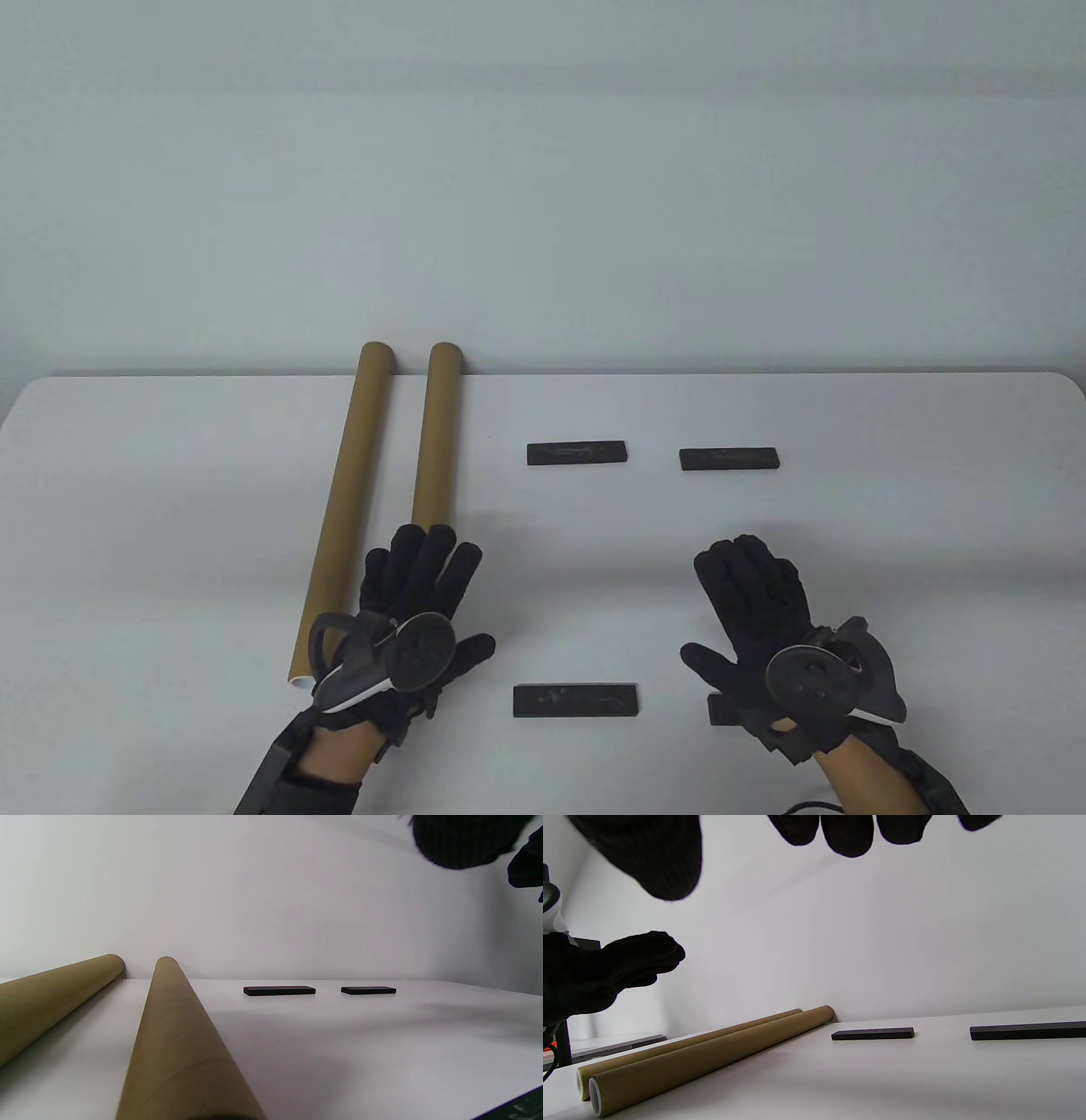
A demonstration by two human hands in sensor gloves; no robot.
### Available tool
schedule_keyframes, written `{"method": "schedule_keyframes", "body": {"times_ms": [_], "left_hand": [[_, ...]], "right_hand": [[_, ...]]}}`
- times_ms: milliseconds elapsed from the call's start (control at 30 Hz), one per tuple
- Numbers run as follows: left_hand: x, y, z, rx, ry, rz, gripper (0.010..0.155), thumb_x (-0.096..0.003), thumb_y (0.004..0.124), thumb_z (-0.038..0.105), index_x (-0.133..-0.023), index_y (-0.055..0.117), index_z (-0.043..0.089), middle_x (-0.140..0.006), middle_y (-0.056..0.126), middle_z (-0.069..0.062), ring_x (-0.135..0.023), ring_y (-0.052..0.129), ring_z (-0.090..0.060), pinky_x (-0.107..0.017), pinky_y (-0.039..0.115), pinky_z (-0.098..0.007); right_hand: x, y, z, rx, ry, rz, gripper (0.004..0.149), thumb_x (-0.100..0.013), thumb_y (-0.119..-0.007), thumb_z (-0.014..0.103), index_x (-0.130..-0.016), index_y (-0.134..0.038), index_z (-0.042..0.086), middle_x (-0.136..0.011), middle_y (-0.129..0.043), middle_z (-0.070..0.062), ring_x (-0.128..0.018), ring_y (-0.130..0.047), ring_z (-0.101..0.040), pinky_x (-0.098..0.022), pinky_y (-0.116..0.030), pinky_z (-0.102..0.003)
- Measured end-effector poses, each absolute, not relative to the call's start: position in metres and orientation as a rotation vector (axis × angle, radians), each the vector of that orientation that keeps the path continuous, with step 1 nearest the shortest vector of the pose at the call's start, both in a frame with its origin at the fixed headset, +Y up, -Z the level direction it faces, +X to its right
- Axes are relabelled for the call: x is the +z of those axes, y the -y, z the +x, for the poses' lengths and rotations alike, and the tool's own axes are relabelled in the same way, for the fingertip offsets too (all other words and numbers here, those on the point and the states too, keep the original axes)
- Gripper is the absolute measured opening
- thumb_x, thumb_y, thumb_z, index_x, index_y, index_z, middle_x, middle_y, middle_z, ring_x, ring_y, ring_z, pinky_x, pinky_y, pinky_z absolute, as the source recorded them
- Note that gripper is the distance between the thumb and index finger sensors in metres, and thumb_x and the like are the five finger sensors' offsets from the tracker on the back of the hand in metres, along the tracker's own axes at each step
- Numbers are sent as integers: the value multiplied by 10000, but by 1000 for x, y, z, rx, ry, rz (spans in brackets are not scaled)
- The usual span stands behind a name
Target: Roll up papers and store in mailing tubes
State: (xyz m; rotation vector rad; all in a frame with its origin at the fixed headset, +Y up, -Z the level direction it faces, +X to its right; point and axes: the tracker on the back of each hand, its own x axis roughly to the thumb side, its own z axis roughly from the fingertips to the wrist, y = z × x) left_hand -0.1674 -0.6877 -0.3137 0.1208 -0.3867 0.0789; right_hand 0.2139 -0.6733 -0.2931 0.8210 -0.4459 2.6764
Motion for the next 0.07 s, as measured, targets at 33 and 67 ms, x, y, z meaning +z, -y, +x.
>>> {"method": "schedule_keyframes", "body": {"times_ms": [33, 67], "left_hand": [[-313, 687, -167, 78, 386, 122, 977, -321, 655, 761, -1069, 154, 384, -1187, 194, -28, -1125, 278, -428, -757, 370, -633], [-313, 687, -168, 78, 386, 126, 975, -322, 656, 760, -1071, 158, 383, -1187, 199, -28, -1126, 280, -427, -756, 373, -636]], "right_hand": [[-293, 673, 214, 2675, 446, 820, 924, -506, -778, 560, -1153, -392, 25, -1165, -400, -298, -1048, -402, -638, -653, -411, -793], [-293, 674, 213, 2673, 444, 818, 924, -505, -779, 559, -1152, -394, 24, -1164, -400, -299, -1048, -401, -638, -653, -411, -793]]}}
